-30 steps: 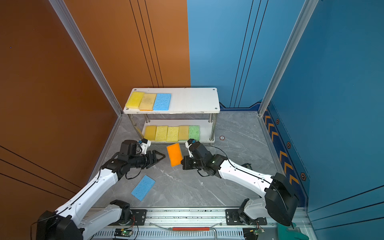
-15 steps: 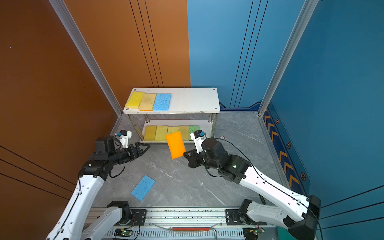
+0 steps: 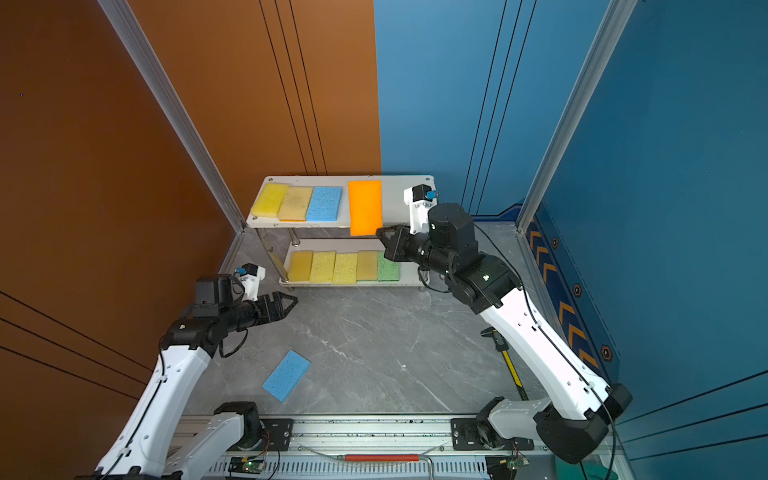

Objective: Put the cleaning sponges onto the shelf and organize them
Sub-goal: 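Carry the orange sponge to the top shelf with the right while the left withdraws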

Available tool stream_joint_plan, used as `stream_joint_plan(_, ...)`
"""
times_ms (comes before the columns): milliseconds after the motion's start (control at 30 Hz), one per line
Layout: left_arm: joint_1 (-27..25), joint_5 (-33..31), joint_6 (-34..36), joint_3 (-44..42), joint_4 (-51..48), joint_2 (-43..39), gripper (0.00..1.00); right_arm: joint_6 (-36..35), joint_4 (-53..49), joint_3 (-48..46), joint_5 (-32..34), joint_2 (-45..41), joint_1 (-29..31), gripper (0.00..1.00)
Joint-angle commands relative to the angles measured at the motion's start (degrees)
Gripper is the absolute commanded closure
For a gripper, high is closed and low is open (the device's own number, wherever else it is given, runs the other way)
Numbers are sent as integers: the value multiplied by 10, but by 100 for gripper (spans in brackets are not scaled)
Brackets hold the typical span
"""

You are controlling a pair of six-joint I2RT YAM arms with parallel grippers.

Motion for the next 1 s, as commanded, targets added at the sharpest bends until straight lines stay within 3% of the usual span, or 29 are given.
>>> stream_joint_plan(0,0,-25,24,-35,2,-22,15,30,-17,60,-57,52,-20,100)
stream_joint_plan(400,-6,-24,20,-50,10,-23,15,75,-16,189,-94,199,-46,100)
stream_joint_plan(967,-6,-27,20,-51,10,-17,15,83,-11,186,-98,234,-61,100)
